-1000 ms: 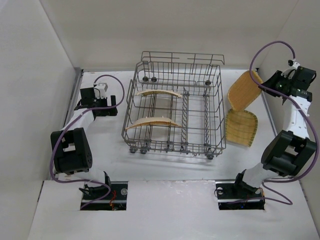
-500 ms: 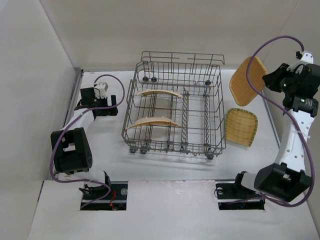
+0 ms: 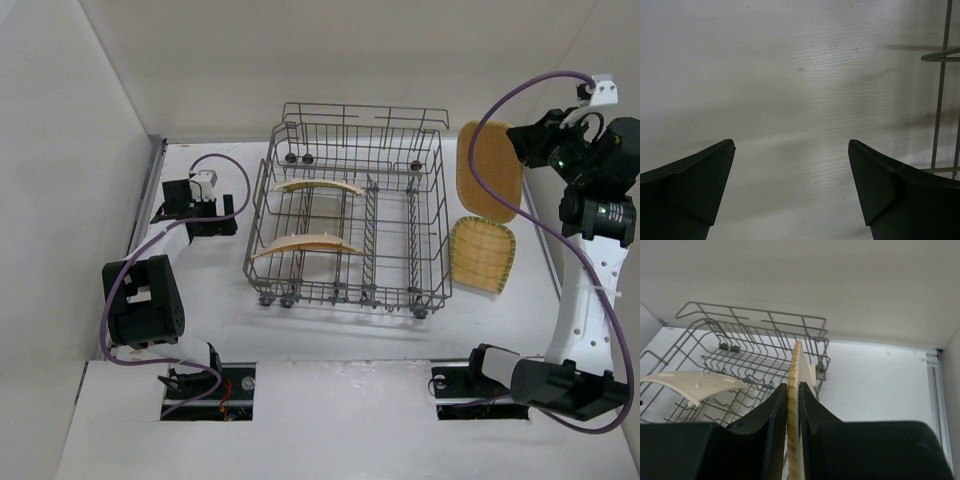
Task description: Load the plates into the dish rack
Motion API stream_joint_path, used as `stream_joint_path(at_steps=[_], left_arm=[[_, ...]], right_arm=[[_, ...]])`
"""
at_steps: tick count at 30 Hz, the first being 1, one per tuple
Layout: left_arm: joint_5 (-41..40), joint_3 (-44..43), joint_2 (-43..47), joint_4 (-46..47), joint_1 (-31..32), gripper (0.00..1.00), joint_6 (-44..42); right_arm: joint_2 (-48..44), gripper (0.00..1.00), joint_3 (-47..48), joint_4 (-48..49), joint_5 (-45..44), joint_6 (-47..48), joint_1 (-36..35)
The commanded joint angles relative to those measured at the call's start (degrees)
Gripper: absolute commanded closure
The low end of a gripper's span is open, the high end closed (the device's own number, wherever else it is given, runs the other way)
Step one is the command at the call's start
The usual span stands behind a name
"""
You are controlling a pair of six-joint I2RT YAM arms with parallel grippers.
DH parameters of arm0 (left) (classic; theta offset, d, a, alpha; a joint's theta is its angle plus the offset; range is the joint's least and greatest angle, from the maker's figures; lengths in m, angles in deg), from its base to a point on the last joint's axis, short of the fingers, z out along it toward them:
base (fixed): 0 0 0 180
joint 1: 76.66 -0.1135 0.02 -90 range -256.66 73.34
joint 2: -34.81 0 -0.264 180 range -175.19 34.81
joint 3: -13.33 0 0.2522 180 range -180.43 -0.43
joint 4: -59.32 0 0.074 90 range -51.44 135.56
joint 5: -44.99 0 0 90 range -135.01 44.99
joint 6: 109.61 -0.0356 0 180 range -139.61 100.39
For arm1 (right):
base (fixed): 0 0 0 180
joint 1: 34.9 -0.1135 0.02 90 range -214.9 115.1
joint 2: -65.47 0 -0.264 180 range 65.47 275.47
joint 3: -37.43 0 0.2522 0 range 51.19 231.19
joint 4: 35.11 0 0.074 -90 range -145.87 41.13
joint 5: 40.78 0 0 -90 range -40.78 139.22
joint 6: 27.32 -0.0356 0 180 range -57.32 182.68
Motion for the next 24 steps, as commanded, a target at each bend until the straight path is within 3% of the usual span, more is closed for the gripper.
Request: stream_joint_path(at_steps=[1, 14, 24], left_arm=[[1.0, 2.0, 2.3, 1.2, 0.1, 0.0, 0.8], [1.1, 5.9, 6.5, 0.9, -2.4, 0.0, 0.8], [1.0, 7.2, 8.9, 0.3, -3.4, 0.0, 1.3]], right_arm=[[-0.2, 1.0, 5.4, 7.7, 3.0, 3.1, -3.2], [5.4, 1.0, 9.0, 7.1, 6.2, 11.6, -16.4], [10.5, 1.0, 9.5, 4.6, 9.9, 24.3, -24.6]])
